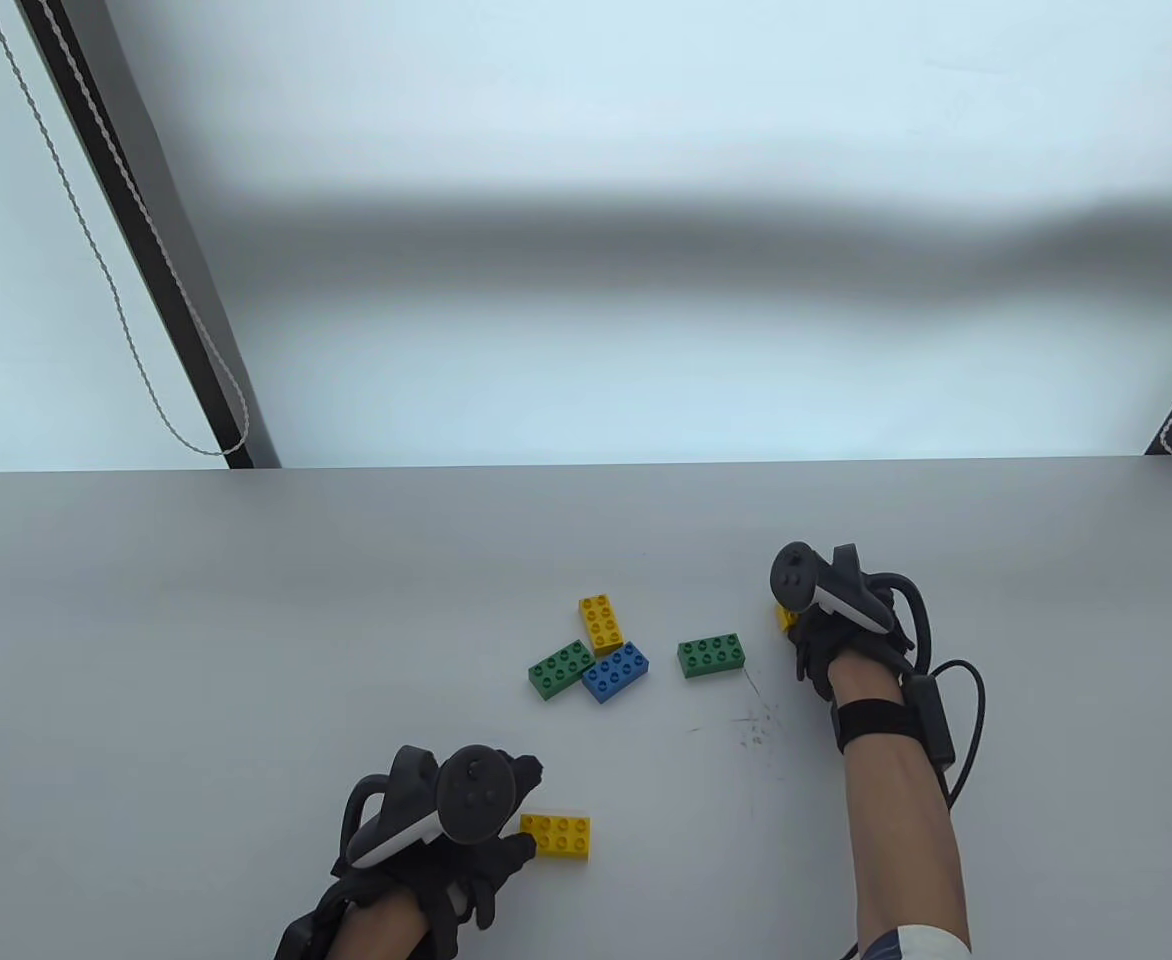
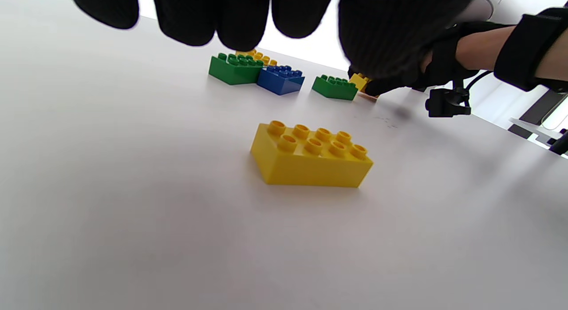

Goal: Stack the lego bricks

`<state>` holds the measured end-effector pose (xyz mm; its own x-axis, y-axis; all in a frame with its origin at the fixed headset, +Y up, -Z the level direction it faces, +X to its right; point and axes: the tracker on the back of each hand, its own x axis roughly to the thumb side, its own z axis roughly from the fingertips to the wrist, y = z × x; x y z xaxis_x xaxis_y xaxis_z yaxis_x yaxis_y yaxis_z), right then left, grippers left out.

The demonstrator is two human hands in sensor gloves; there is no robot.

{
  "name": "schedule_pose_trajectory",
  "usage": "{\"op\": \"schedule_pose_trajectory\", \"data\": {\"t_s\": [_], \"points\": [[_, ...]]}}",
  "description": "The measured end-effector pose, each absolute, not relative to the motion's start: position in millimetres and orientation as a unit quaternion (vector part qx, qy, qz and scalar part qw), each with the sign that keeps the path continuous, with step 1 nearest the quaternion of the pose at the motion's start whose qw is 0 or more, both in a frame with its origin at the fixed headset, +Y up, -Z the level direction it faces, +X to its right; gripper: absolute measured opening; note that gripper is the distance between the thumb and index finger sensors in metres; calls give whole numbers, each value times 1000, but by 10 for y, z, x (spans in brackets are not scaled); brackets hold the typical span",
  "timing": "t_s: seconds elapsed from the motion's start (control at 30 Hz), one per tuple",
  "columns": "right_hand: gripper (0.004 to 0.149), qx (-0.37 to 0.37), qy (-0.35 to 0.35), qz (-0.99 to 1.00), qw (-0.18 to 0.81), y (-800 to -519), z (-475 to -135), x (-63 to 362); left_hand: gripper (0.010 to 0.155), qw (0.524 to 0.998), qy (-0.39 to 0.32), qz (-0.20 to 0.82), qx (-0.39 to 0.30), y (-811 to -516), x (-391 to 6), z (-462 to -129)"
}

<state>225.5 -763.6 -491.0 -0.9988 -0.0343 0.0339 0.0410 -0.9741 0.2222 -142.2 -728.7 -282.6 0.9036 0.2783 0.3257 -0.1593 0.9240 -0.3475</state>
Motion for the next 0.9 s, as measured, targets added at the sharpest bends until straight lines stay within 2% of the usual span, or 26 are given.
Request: {"op": "schedule_pose_trajectory", "data": {"t_s": [0.43,0.9], "points": [[67,-96,-58,-994,0,-7271,-4415,2013,73,960,-188,123,-170,-7377,-1433,-2841],[66,-222,-3,-975,-1,-6982,-3587,1413,72,958,-186,128,-176,-7470,-1434,-2851]]}}
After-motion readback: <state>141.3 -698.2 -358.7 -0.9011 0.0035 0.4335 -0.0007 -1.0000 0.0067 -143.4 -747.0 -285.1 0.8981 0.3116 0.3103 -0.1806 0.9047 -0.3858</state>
